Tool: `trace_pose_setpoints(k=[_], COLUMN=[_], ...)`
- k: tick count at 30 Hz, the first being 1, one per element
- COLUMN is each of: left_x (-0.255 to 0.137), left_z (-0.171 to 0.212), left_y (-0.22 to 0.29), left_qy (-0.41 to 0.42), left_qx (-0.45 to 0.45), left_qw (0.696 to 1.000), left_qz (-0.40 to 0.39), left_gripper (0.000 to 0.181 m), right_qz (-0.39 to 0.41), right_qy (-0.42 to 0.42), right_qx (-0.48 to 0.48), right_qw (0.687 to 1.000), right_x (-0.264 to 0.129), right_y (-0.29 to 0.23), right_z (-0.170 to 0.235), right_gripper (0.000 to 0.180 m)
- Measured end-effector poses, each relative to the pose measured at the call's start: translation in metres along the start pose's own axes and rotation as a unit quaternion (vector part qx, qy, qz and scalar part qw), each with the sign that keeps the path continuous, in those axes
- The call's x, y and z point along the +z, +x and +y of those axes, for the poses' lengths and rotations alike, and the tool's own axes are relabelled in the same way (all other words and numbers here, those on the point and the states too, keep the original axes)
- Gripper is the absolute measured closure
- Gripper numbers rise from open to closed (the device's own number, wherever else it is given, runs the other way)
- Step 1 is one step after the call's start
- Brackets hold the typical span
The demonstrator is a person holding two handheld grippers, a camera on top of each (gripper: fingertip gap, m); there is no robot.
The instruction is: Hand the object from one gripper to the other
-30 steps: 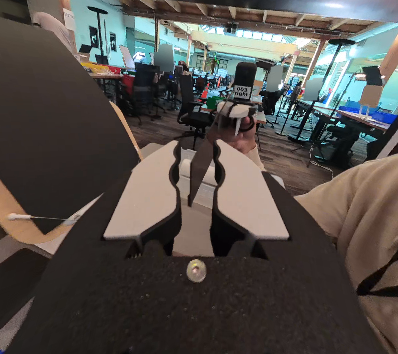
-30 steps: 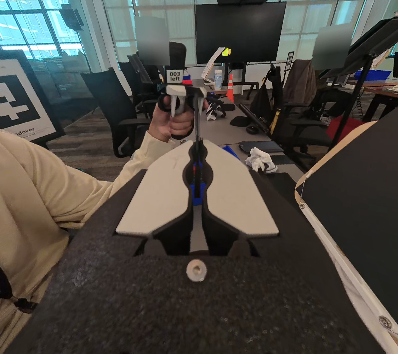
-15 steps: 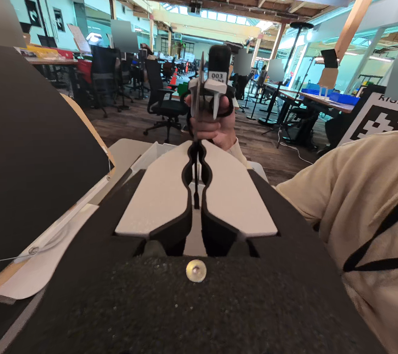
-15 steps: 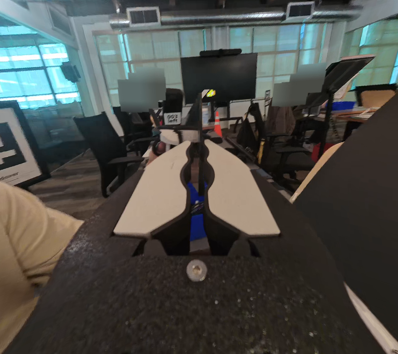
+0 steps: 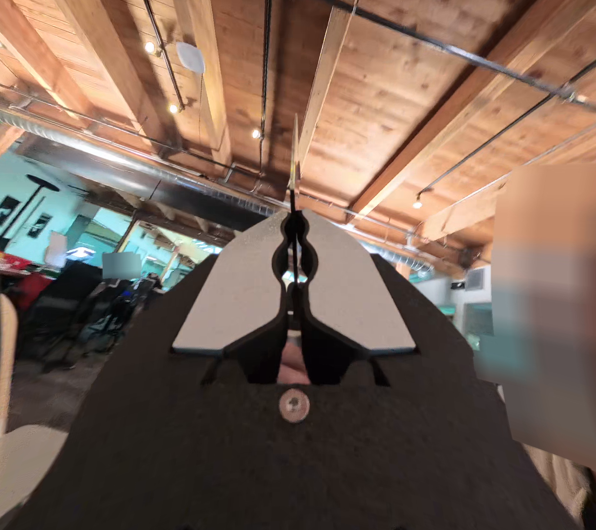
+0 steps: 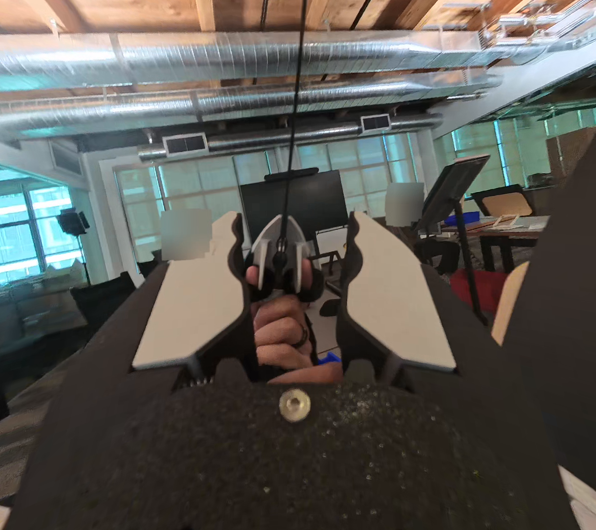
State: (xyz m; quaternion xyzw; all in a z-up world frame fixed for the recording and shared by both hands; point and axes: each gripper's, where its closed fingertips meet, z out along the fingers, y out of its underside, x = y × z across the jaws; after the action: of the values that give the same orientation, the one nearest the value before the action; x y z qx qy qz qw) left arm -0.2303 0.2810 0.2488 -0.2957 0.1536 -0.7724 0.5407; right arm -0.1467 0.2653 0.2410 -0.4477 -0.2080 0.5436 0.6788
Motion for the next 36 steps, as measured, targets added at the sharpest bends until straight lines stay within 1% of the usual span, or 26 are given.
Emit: trace_pose_setpoints(k=[2, 5, 7, 10, 11, 12, 14, 15, 17, 19, 20, 21, 22, 23, 24, 25, 26, 27, 28, 29, 31, 32, 33, 34, 36], left_x=[0.005, 0.016, 0.023, 0.028, 0.029, 0.031, 0.032, 0.032, 0.03, 0.025, 0.019, 0.012, 0.003, -0.011, -0.028, -0.046, -0.063, -0.078, -0.088, -0.09, -0.084, -0.079, -0.076, -0.073, -0.07], left_z=[0.01, 0.036, 0.052, 0.07, 0.075, 0.082, 0.091, 0.092, 0.093, 0.085, 0.081, 0.077, 0.073, 0.068, 0.06, 0.048, 0.035, 0.024, 0.02, 0.022, 0.025, 0.026, 0.026, 0.027, 0.032], left_y=[-0.004, -0.007, -0.008, -0.008, -0.009, -0.009, -0.013, -0.014, -0.022, -0.031, -0.039, -0.046, -0.054, -0.064, -0.073, -0.08, -0.084, -0.085, -0.083, -0.08, -0.072, -0.068, -0.064, -0.062, -0.059], left_qy=[0.008, -0.019, -0.042, -0.075, -0.088, -0.107, -0.131, -0.138, -0.161, -0.172, -0.189, -0.215, -0.248, -0.285, -0.321, -0.346, -0.358, -0.361, -0.369, -0.378, -0.375, -0.369, -0.365, -0.366, -0.372], left_qx=[-0.028, -0.053, -0.063, -0.065, -0.067, -0.07, -0.069, -0.063, -0.031, 0.035, 0.073, 0.117, 0.167, 0.223, 0.281, 0.33, 0.362, 0.374, 0.369, 0.36, 0.347, 0.346, 0.348, 0.352, 0.36], left_qw=[1.0, 0.998, 0.997, 0.995, 0.994, 0.992, 0.989, 0.988, 0.986, 0.98, 0.971, 0.954, 0.927, 0.887, 0.833, 0.774, 0.717, 0.671, 0.649, 0.65, 0.676, 0.687, 0.693, 0.696, 0.695], left_qz=[0.005, 0.013, 0.018, 0.024, 0.025, 0.022, 0.009, 0.003, -0.033, -0.088, -0.131, -0.175, -0.227, -0.288, -0.352, -0.416, -0.476, -0.529, -0.553, -0.553, -0.532, -0.522, -0.515, -0.508, -0.499], left_gripper=[0.18, 0.18, 0.18, 0.18, 0.18, 0.18, 0.18, 0.18, 0.175, 0.156, 0.154, 0.154, 0.154, 0.154, 0.15, 0.146, 0.148, 0.15, 0.15, 0.149, 0.147, 0.147, 0.147, 0.147, 0.143], right_qz=[-0.001, 0.031, 0.058, 0.084, 0.081, 0.066, 0.055, 0.049, 0.037, 0.044, 0.056, 0.067, 0.077, 0.088, 0.106, 0.129, 0.16, 0.2, 0.251, 0.317, 0.442, 0.47, 0.487, 0.502, 0.535], right_qy=[-0.004, 0.022, 0.071, 0.15, 0.164, 0.161, 0.134, 0.119, 0.107, 0.104, 0.096, 0.08, 0.05, 0.016, -0.009, -0.035, -0.073, -0.115, -0.161, -0.22, -0.344, -0.386, -0.413, -0.436, -0.497], right_qx=[-0.005, -0.022, -0.032, -0.038, -0.039, -0.045, -0.031, -0.017, -0.005, -0.018, -0.027, -0.037, -0.051, -0.067, -0.084, -0.1, -0.114, -0.13, -0.151, -0.179, -0.21, -0.196, -0.165, -0.128, -0.058], right_qw=[1.0, 0.999, 0.995, 0.984, 0.982, 0.984, 0.989, 0.992, 0.994, 0.993, 0.993, 0.994, 0.994, 0.994, 0.991, 0.986, 0.978, 0.964, 0.942, 0.905, 0.801, 0.769, 0.752, 0.736, 0.68], right_x=[0.011, 0.018, 0.011, -0.013, -0.02, -0.024, -0.028, -0.028, -0.03, -0.034, -0.038, -0.041, -0.045, -0.05, -0.058, -0.067, -0.077, -0.09, -0.105, -0.128, -0.189, -0.214, -0.234, -0.252, -0.293], right_y=[-0.006, -0.001, 0.005, 0.011, 0.011, 0.009, 0.012, 0.013, 0.016, 0.02, 0.024, 0.027, 0.03, 0.033, 0.037, 0.041, 0.047, 0.054, 0.063, 0.078, 0.108, 0.119, 0.131, 0.145, 0.174], right_z=[0.015, 0.021, 0.008, -0.023, -0.031, -0.034, -0.036, -0.035, -0.036, -0.04, -0.043, -0.046, -0.046, -0.047, -0.049, -0.051, -0.05, -0.046, -0.04, -0.032, -0.015, -0.007, 0.003, 0.015, 0.049], right_gripper=[0.121, 0.128, 0.132, 0.138, 0.147, 0.176, 0.177, 0.177, 0.178, 0.178, 0.178, 0.178, 0.178, 0.177, 0.178, 0.178, 0.178, 0.178, 0.178, 0.178, 0.178, 0.178, 0.178, 0.178, 0.178])
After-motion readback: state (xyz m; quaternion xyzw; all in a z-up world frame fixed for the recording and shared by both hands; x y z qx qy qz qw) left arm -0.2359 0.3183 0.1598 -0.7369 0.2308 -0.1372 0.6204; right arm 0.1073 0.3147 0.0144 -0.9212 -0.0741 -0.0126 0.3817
